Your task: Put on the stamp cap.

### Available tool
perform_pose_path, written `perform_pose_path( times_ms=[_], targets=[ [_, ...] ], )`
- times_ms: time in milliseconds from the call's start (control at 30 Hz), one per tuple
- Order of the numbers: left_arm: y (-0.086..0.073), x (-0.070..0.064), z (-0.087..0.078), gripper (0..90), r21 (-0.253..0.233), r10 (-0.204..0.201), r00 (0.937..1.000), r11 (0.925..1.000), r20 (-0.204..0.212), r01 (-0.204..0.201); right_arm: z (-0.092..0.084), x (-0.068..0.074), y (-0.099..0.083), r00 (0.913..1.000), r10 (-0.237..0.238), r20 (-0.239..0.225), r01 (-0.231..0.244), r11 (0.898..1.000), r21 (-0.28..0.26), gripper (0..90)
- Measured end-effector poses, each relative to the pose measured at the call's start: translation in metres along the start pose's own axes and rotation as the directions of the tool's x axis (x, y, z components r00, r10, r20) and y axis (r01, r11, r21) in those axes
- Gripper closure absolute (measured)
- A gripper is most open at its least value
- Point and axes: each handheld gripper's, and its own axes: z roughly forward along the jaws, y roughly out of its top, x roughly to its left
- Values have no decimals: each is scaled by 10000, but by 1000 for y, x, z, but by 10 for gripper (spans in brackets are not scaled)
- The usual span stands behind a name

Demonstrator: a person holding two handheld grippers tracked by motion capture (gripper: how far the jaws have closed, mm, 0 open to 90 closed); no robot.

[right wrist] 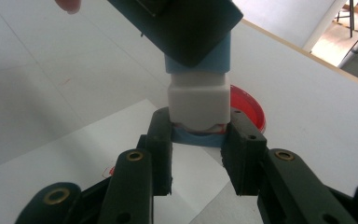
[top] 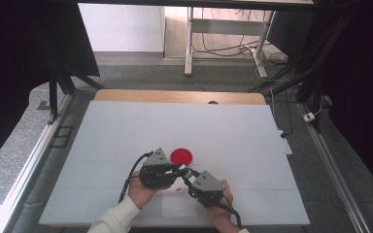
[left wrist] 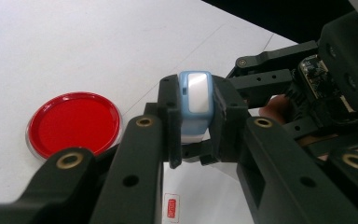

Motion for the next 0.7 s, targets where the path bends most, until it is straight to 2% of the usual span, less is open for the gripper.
perform_pose_path(
  times_ms=[233, 400, 700],
  targets=[
    [0, -1, 0, 756, 15, -75, 9999, 10000, -69, 75, 0, 2, -1, 9995, -286, 107, 287, 9996, -77, 646],
    [1, -1, -1, 756, -23, -206, 9998, 9998, -60, 205, 0, 2, -1, 9993, -317, 203, 320, 9994, -152, 646],
    [-1, 0, 2, 756, 19, -397, 9992, 9992, -31, 397, 0, 4, 0, 9965, -708, 445, 702, 9974, 139, 647]
  ],
)
